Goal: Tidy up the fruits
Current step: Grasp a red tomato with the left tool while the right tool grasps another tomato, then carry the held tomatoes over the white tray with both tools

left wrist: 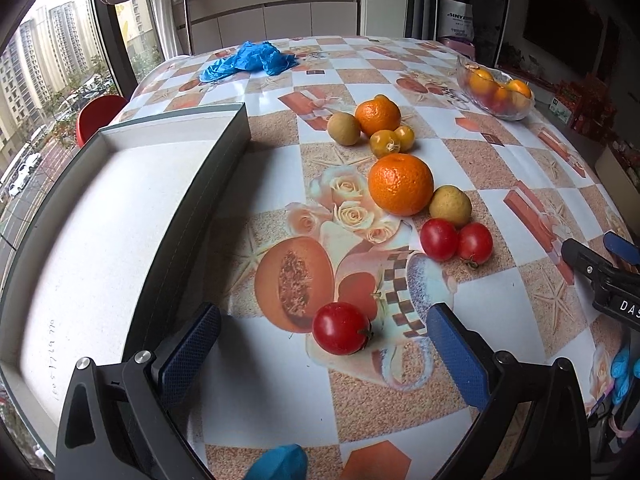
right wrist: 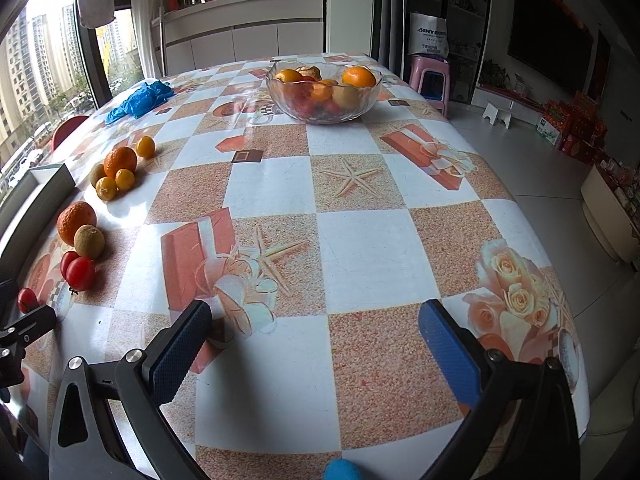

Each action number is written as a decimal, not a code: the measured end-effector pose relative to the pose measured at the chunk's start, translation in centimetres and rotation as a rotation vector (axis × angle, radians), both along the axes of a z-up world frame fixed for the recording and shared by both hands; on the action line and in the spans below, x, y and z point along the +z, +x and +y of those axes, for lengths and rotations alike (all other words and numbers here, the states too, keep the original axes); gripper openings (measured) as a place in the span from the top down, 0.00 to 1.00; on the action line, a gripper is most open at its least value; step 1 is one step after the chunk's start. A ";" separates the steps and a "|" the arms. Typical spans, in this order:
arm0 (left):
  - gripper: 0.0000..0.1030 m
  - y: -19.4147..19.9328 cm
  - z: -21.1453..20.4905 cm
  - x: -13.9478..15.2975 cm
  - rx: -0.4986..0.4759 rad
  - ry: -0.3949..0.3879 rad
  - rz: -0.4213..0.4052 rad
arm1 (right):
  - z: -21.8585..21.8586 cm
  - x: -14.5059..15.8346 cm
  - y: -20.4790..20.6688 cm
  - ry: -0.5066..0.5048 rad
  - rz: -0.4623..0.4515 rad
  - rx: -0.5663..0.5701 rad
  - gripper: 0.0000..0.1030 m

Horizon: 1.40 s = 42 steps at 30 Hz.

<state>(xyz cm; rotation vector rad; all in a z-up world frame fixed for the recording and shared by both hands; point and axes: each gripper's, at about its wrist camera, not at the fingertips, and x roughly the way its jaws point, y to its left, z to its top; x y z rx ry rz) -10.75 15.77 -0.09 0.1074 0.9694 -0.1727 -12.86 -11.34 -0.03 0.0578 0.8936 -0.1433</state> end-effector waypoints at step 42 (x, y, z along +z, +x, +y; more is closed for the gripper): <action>0.76 -2.8 4.2 5.7 -0.041 -0.185 0.005 | 13.6 2.1 2.2 0.078 0.102 0.411 0.76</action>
